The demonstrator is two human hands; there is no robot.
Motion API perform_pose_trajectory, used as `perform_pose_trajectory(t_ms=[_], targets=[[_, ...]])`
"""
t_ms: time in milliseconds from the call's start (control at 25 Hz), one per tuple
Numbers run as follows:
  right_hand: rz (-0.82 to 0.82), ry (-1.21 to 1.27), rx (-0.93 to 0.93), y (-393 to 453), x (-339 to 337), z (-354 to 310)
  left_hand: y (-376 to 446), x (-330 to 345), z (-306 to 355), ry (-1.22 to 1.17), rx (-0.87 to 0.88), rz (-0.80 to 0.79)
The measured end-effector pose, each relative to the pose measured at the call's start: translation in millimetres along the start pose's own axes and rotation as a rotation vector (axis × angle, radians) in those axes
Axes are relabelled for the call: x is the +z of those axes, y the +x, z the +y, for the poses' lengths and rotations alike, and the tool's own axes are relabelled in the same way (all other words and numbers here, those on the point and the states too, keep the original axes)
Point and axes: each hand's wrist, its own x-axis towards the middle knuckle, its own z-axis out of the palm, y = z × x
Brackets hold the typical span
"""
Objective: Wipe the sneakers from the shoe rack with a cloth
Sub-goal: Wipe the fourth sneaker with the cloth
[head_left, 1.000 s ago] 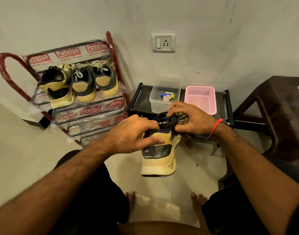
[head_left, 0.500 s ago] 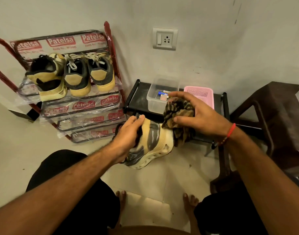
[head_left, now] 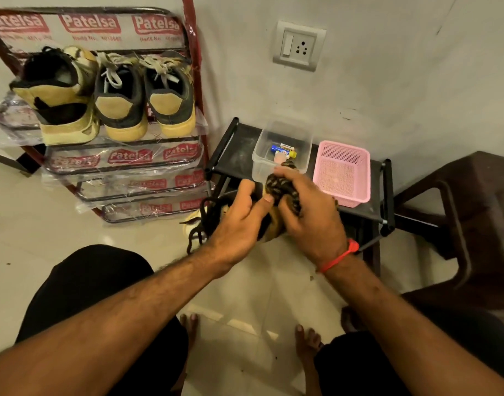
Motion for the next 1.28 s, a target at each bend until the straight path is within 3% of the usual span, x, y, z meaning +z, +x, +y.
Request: perform_pose_trajectory(t_ms=[240,360,480,640,840,960,1040,1280], targets=[[-0.019,-0.073,-0.277,-41.0,33.7,-23.0,8.9,-8.8,3.3,-0.442,-0.262,0.225],[0.084,-0.205,-0.424,-31.8,28.5,-12.4,6.7,-3.7,8.6,-0.583,-0.284,0.142],[0.303,-0.324,-0.392,-3.6,10.4,3.8,9.3,2.1,16.7,-0.635,-0.223,0.031],[0.35,-0.256,-0.215,6.0,0.8,5.0,5.5,7.4,16.8,-0.262,-0.13,-0.06],[0.1,-0.182,0.164,17.6,-12.4,12.7,-3.0,7.1,8.3,0.193,0.159,-0.251],[0.01,-0.057,0.252,14.8,-12.7,13.8,-5.8,10.3,3.7,0.375,0.237,-0.312],[0.067,0.01,0.198,8.2,-6.6,5.1,-5.7,12.5,3.4,0.298,0.223,-0.231],[0.076,-0.119,-0.048,-8.6,13.4,-14.3,5.4,7.9,3.2,-0.251,-0.177,0.0]])
